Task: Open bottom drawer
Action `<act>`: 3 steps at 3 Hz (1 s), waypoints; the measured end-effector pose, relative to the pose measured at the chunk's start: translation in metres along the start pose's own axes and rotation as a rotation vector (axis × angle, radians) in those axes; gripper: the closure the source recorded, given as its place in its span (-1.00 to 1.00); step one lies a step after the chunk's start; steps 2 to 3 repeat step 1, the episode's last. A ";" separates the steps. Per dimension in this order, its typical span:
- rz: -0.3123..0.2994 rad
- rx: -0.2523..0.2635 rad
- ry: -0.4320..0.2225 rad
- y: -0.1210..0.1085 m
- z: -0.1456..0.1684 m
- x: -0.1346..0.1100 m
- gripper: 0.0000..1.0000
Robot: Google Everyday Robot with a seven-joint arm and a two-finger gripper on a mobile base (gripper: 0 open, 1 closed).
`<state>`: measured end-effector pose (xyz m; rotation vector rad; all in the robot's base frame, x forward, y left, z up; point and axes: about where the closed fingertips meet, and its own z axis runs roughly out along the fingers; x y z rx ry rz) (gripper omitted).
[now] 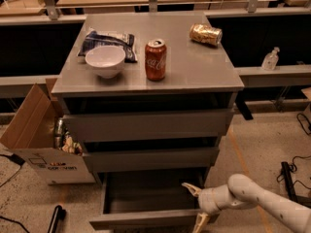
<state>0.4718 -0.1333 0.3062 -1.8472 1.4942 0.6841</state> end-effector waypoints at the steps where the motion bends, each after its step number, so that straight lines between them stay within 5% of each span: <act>1: -0.003 0.012 -0.003 0.004 -0.003 0.003 -1.00; 3: -0.003 0.012 -0.003 0.004 -0.003 0.003 -1.00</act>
Offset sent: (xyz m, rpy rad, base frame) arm 0.0000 0.0000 0.0000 0.0000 0.0000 0.0000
